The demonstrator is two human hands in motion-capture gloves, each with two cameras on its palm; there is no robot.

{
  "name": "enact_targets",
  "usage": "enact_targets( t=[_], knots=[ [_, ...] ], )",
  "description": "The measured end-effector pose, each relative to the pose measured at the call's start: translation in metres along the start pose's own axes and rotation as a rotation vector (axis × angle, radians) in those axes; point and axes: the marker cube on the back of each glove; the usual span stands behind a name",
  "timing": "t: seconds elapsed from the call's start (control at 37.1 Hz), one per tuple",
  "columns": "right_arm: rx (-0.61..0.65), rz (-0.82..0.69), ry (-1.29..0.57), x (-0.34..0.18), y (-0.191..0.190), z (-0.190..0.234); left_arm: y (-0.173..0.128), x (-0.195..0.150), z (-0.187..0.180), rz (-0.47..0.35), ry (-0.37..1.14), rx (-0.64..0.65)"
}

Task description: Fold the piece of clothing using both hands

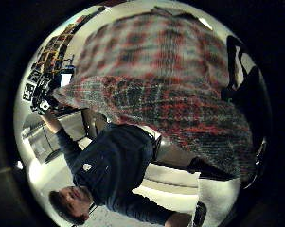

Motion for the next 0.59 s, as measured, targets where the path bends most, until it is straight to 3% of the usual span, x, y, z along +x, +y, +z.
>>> enact_targets(
  t=[0.13,0.27,0.35,0.48,0.54,0.59],
  knots=[
    [0.081,0.143,0.021,0.027,-0.035,-0.076,-0.011,-0.026,-0.069,-0.124,0.022,0.105],
    [0.025,0.268,0.036,0.042,-0.101,-0.096,-0.036,-0.055,-0.097,-0.450,-0.043,0.100],
    [-0.030,0.336,0.057,0.031,-0.121,-0.097,-0.064,-0.072,-0.088,-0.584,-0.009,0.035],
    [-0.091,0.372,0.066,0.015,-0.182,-0.058,-0.120,-0.111,-0.045,-0.694,0.023,-0.070],
    [-0.073,0.368,0.077,0.010,-0.194,-0.046,-0.129,-0.120,-0.028,-0.726,0.049,-0.113],
    [0.004,0.347,0.063,-0.005,-0.201,-0.045,-0.122,-0.125,-0.016,-0.723,0.084,-0.078]
  ],
)
